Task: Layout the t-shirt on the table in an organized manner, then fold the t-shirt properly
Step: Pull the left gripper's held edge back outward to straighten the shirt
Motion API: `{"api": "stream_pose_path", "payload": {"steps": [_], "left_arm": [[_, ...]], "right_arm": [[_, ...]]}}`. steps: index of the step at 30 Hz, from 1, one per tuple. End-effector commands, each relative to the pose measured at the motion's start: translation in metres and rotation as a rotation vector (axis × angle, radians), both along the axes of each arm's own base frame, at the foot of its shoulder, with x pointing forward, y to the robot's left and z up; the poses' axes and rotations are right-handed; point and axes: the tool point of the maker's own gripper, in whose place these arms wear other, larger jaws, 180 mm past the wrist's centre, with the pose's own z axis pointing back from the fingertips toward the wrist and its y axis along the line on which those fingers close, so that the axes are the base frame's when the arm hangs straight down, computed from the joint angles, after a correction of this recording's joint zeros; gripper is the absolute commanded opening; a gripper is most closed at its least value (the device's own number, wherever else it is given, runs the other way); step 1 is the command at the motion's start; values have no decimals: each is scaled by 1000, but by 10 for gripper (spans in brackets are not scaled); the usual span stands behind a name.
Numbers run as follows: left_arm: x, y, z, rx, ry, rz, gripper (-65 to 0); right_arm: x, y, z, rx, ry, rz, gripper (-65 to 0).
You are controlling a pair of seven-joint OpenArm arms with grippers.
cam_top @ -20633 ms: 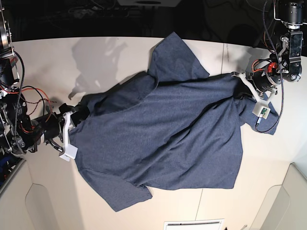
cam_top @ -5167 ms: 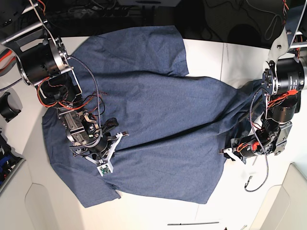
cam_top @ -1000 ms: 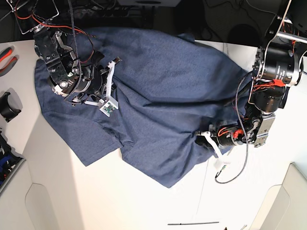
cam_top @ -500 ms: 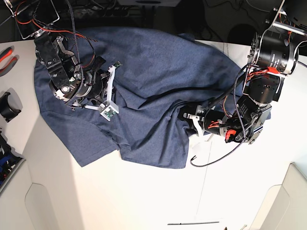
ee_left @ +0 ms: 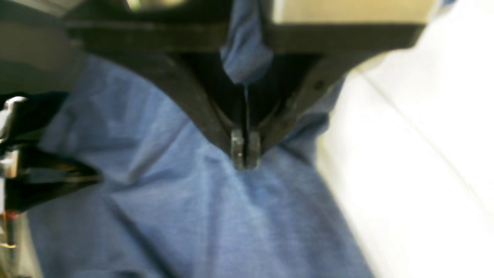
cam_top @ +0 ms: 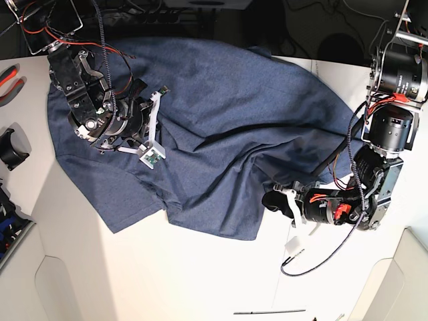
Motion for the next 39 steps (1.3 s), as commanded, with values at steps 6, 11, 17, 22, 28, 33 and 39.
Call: {"api": "stream_pose_path", "payload": {"steps": [6,11,17,22,28,33,39], "left_arm": [[12,19,-15,70,-8,77,-650],[10,25,-27,45,3,123,-650],[16,24,-22,35,-20,129,-650],[19,22,-19,25,-34,132,-650],[21,9,-15,-20,-42,134,-650],[24,-5,-17,-10,-73,106,-650],[25,-5,-27,38,-102,96,-650]], "right_arm": [[2,-11,0,-46,6,-10,-650],[2,-10,0,-42,4,-10,-650],[2,-9,0,-35,7,-11,-650],[2,-9,0,-35,7,-12,-650],[2,-9,0,-35,7,-11,-650],[1,-9,0,-35,7,-12,-650],[1,-9,0,-35,7,-12,-650]]}}
